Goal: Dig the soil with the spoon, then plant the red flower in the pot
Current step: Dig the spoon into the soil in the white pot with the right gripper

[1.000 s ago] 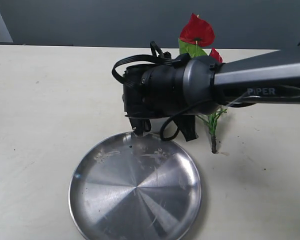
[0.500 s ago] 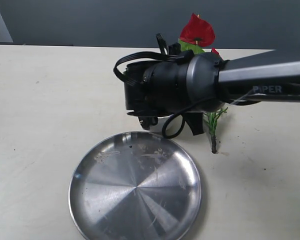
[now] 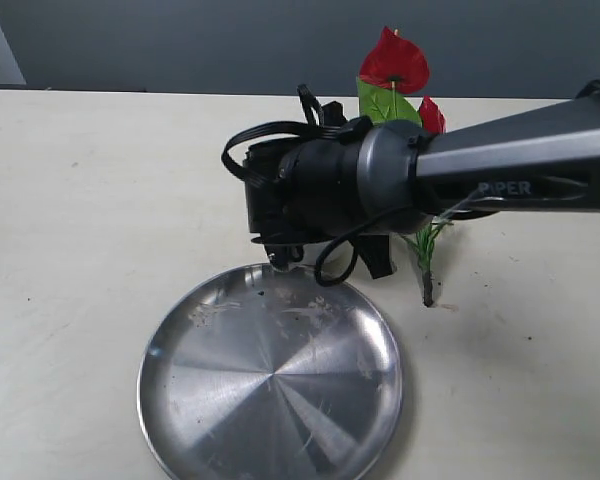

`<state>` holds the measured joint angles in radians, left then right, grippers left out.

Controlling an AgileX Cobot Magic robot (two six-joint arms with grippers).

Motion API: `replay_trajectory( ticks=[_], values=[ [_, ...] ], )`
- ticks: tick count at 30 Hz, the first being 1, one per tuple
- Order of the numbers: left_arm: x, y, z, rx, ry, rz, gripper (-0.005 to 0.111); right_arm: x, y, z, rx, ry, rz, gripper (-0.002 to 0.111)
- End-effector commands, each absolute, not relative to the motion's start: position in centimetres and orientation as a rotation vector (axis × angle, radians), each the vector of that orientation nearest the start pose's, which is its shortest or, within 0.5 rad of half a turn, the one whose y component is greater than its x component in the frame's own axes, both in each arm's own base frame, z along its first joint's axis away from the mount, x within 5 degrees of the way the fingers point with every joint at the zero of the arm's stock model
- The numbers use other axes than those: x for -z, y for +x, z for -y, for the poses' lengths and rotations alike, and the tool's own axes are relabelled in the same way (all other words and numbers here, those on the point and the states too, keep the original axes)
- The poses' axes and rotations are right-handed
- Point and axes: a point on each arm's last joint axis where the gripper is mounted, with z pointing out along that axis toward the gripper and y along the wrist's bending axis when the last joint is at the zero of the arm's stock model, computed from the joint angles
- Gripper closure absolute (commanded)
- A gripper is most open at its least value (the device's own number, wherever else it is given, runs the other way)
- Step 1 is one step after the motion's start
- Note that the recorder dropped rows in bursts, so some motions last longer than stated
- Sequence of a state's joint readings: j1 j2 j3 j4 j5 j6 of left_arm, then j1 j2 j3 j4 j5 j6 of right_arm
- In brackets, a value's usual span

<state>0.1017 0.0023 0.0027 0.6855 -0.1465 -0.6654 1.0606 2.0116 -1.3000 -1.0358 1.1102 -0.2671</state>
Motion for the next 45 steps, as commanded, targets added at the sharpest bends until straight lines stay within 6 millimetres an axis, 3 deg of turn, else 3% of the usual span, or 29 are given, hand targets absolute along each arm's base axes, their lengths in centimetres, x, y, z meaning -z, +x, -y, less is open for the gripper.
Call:
replay_trajectory(
  ticks=[1,13,28,37,45],
  values=[
    [-22.4,5.5,0.3,-0.018,0.015,-1.367,0.106,-16.9,25.0,-29.8,1.266,-2.195,-1.530,0.109],
    [-22.4,5.5,0.3,-0.018,0.015,-1.367,0.106,-17.9,25.2,-29.1,1.419,-2.073,-1.587,0.109],
    [-22.4,5.5,0.3,-0.018,0.015,-1.367,0.106,-16.6,24.9,-30.0,1.241,-2.120,-1.589,0.109],
    [-22.4,5.5,0.3,-0.018,0.015,-1.367,0.106,-15.1,25.2,-29.8,1.297,-2.153,-1.599,0.109],
    [-22.4,5.5,0.3,-0.018,0.015,-1.367,0.106,-15.9,25.4,-29.3,1.452,-2.106,-1.580,0.109]
  ],
)
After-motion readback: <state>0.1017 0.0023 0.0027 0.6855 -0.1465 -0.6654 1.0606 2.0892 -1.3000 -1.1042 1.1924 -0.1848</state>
